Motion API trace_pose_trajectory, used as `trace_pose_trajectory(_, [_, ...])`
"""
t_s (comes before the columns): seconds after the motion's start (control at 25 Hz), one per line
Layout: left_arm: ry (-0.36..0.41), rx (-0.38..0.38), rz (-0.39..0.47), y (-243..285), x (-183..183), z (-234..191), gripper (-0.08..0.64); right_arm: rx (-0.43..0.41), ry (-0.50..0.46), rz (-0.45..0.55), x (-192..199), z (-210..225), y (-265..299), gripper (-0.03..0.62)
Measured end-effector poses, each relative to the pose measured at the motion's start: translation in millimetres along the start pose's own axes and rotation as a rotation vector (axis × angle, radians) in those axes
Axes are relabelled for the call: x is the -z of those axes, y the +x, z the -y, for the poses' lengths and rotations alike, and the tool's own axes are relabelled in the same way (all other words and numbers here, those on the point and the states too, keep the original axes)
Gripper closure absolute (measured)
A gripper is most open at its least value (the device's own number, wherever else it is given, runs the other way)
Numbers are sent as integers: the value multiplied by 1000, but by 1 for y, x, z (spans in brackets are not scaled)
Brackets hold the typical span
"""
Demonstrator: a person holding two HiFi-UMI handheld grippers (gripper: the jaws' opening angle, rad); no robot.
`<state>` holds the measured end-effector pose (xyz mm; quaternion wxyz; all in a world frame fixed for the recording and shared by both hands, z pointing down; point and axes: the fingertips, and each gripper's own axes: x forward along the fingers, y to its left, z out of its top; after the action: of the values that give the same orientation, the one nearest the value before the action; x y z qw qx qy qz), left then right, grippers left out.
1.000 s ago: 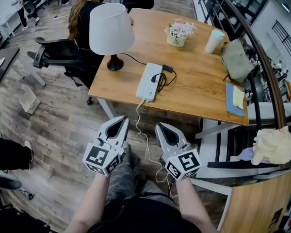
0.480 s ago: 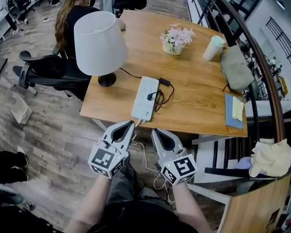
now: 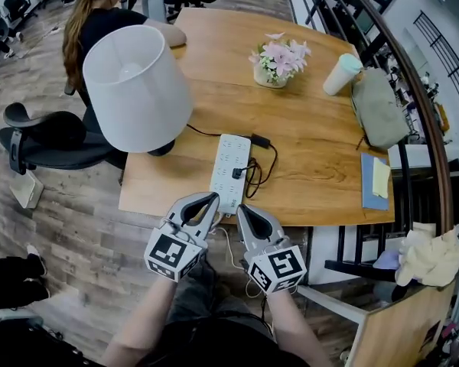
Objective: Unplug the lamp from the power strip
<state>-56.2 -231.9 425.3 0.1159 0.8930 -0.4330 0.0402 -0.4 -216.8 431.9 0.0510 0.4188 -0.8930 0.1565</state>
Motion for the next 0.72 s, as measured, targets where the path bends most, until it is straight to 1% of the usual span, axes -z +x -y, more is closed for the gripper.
trace_pose_trajectory(0.16, [20,33,-30,18,10,-12,563,32,22,-28,4,12,21,584])
trace_pose_trajectory(0.28, [29,55,-59,28,13,-17,563,80,49,-56,8,19,33,584])
trace_pose_trajectory(0.4, [47,62,-115,39,23,-24,563,149,82,-99,16,30,43,583])
trace_pose_trajectory(0.52, [82,71,-180,50,34,-31,563,214,110,-134,21,43,49,583])
trace_pose_trajectory(0.6, [112,79,-220,56,41,-34,563,233,129,-155,23,49,54,581])
trace_pose_trajectory(0.64, [124,83,-240,58,44,-35,563,230,144,-166,24,50,57,545])
trace_pose_trajectory(0.68, [132,87,-261,60,48,-37,563,227,162,-177,26,51,61,492])
trace_pose_trajectory(0.72, [135,93,-282,62,51,-38,563,228,176,-186,27,52,64,491])
